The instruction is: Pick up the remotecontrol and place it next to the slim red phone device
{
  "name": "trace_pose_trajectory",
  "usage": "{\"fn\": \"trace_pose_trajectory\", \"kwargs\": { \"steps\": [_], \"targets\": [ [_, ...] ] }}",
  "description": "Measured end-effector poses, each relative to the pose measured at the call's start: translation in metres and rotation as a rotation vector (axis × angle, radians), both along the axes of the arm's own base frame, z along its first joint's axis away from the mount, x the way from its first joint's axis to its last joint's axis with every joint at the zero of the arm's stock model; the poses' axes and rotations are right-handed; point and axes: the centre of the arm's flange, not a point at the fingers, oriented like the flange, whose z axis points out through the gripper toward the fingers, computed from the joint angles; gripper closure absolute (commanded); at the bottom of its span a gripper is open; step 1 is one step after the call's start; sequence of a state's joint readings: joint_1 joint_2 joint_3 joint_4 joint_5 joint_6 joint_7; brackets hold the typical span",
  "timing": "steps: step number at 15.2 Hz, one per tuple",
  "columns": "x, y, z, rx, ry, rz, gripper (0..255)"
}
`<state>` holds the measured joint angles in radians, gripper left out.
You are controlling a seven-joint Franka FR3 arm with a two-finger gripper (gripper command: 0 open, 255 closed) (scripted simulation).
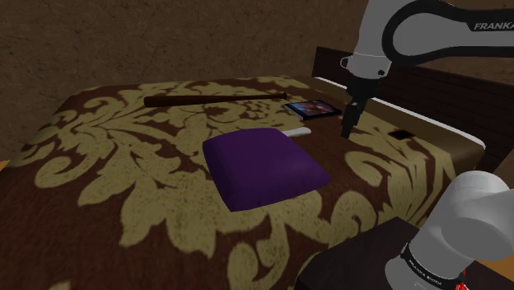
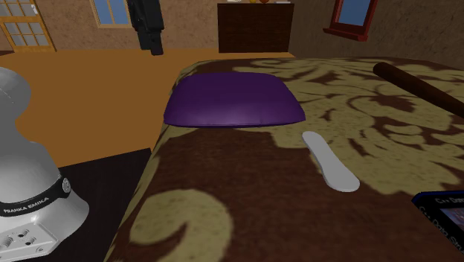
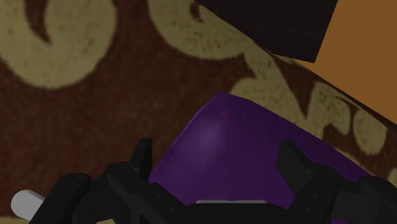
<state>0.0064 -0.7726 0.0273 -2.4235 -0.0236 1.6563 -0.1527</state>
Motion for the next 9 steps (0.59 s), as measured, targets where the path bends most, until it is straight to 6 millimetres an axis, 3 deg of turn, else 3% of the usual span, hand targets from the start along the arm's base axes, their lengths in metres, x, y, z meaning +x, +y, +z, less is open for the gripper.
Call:
{"fn": "trace_pose_trajectory", "kwargs": {
  "steps": [2,9],
  "targets": [
    [0.002,-0.005,-0.002,0.0,0.0,0.012,0],
    [0.049,-0.071,-0.037,0.004,0.005,0.196,0]
  ]
}}
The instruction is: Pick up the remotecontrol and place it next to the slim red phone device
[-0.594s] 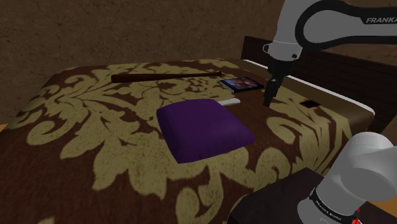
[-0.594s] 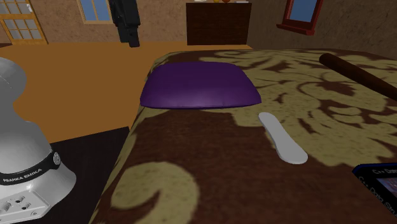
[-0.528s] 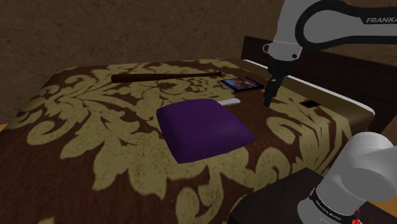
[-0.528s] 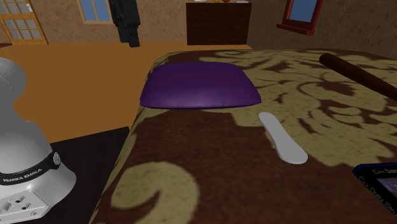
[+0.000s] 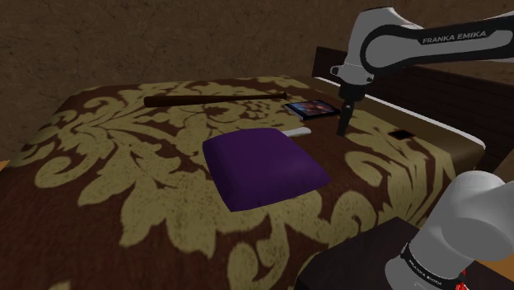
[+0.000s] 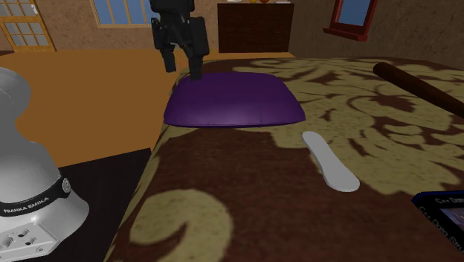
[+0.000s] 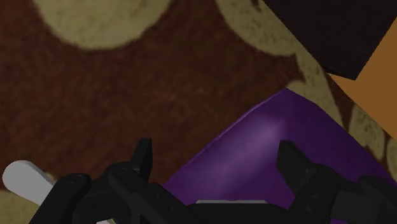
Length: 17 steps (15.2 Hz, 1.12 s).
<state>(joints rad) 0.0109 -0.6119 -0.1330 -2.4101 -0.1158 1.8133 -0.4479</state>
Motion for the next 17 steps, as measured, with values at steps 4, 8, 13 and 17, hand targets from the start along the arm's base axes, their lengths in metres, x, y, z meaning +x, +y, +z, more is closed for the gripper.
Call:
{"fn": "trace_pose_trajectory", "kwargs": {
  "steps": [4,8,13,17],
  "targets": [
    [0.031,-0.036,-0.024,0.002,0.002,0.115,0],
    [0.069,-0.068,-0.044,0.003,0.004,0.229,0],
    [0.116,-0.102,-0.069,0.005,0.006,0.37,0],
    [0.161,-0.121,-0.093,0.006,0.01,0.487,0]
  ]
}}
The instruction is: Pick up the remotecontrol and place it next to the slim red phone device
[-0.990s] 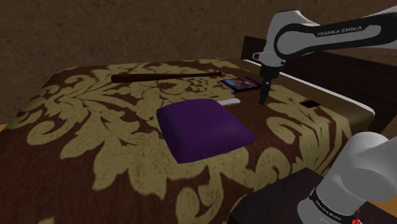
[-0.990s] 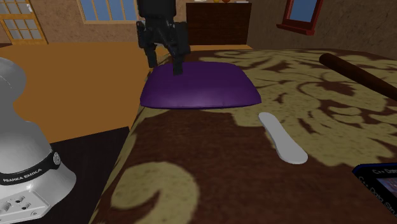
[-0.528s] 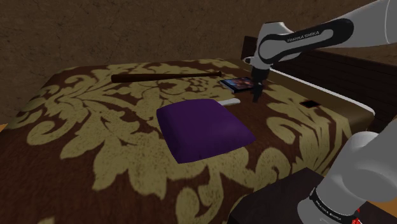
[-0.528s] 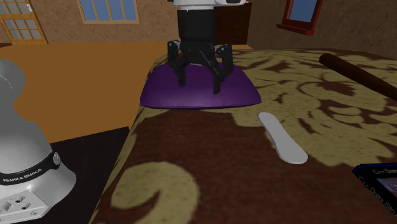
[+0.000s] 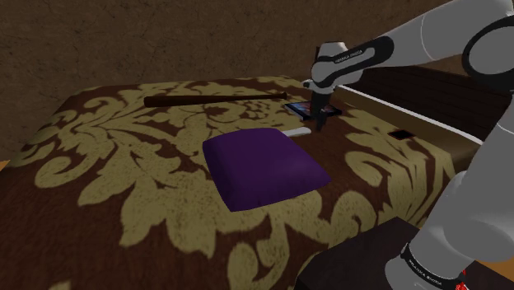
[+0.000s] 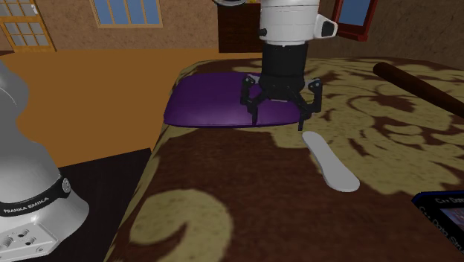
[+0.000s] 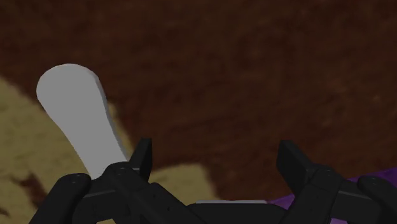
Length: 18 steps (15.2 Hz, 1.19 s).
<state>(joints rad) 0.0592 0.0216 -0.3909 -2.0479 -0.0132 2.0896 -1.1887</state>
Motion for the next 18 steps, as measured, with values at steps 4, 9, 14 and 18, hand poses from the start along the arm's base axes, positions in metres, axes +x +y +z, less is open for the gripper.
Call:
{"fn": "trace_pose_trajectory", "kwargs": {
  "steps": [4,9,14,18],
  "targets": [
    [0.046,-0.018,-0.02,0.0,0.002,0.115,0],
    [0.104,-0.03,-0.047,0.002,0.006,0.259,0],
    [0.129,-0.034,-0.071,0.004,0.007,0.324,0],
    [0.131,-0.035,-0.095,0.004,0.007,0.326,0]
  ]
}}
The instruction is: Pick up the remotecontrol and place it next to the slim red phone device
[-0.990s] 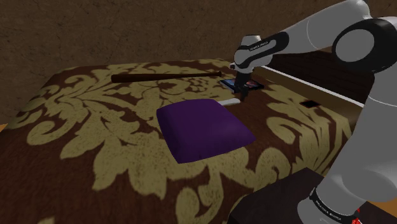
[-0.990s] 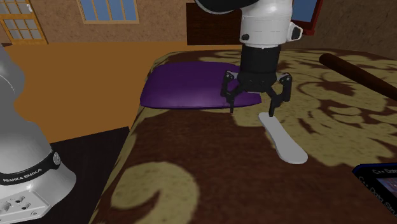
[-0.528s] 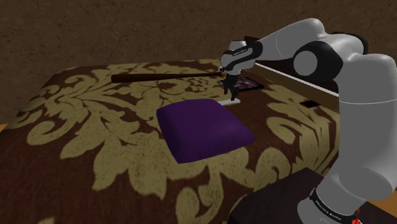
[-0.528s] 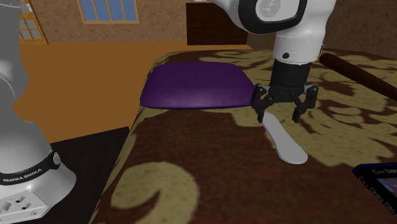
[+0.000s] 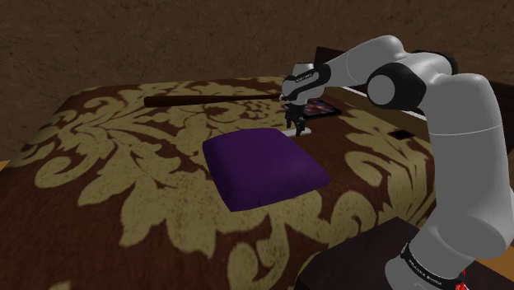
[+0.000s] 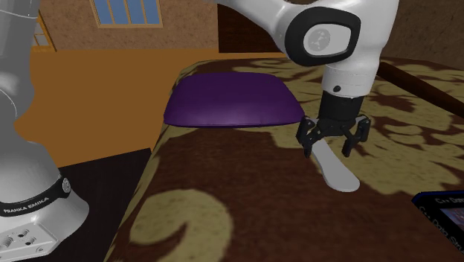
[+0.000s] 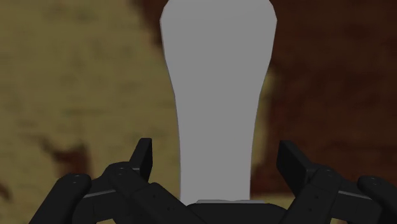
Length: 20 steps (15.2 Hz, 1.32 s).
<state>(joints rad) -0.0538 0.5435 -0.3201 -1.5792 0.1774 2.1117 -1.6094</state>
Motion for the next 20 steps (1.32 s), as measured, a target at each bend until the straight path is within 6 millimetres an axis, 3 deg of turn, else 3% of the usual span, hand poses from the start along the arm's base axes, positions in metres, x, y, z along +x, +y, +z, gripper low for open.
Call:
{"fn": "trace_pose_trajectory", "kwargs": {
  "steps": [7,8,20],
  "targets": [
    [-0.0004,0.0008,-0.0063,0.0,0.0,0.0,0],
    [-0.0004,0.0008,-0.0063,0.0,0.0,0.0,255],
    [0.0003,0.0012,-0.0004,0.0,0.0,0.0,255]
  ]
}}
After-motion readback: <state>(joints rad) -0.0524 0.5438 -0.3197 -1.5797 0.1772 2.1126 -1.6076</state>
